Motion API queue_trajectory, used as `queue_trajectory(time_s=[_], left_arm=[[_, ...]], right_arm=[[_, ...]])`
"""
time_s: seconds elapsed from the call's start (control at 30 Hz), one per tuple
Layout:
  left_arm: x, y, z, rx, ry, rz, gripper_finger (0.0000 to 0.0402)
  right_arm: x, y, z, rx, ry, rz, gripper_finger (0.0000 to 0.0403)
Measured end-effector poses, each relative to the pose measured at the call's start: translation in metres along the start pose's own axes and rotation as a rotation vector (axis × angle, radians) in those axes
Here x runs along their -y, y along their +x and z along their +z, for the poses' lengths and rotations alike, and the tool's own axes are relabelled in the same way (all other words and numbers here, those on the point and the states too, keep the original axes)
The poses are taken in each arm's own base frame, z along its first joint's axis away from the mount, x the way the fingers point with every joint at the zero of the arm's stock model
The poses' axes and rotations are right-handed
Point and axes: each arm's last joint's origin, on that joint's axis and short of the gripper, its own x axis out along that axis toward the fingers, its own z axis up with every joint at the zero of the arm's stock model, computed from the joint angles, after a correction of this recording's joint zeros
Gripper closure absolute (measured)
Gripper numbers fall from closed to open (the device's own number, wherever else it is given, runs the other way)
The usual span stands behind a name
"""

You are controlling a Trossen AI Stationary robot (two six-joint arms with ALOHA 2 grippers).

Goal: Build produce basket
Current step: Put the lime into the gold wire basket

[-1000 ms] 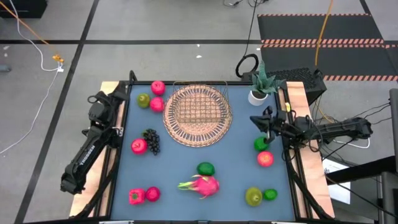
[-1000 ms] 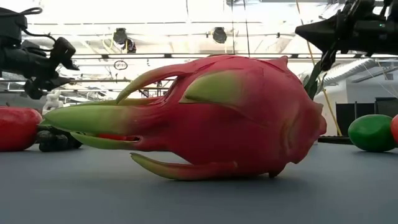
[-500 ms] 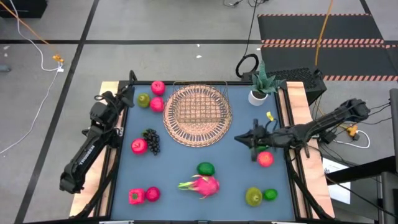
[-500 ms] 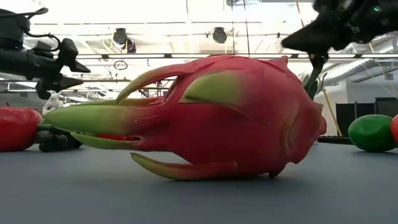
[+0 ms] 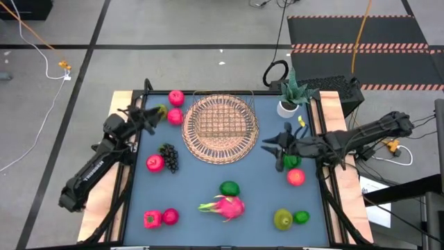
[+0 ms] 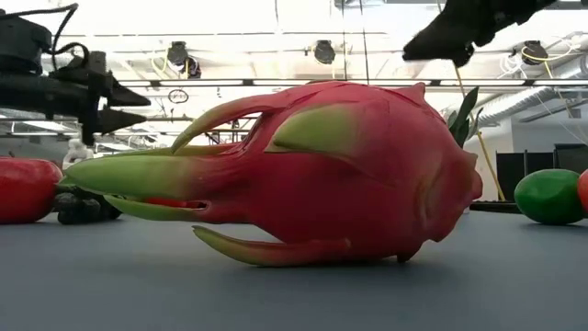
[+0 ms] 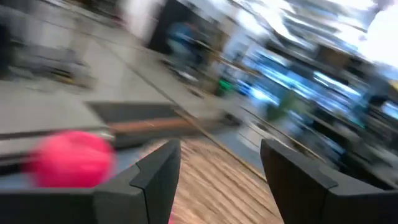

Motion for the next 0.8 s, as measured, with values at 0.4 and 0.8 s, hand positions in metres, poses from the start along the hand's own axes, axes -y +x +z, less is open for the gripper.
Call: queue_trajectory(time_s=[0.4, 0.8], left_arm=[[0.010, 0.010, -0.016, -0.221, -0.045, -0.215, 0.0176], [-0.001, 0.020, -0.031, -0.320, -0.164, 0.037, 0.0176]], right_arm=[[0.035, -0.020, 0.015, -0.373, 0.074, -0.144, 0.0170], [0.045, 0.034, -0.038, -0.107, 0.089, -0.160, 0.0165]])
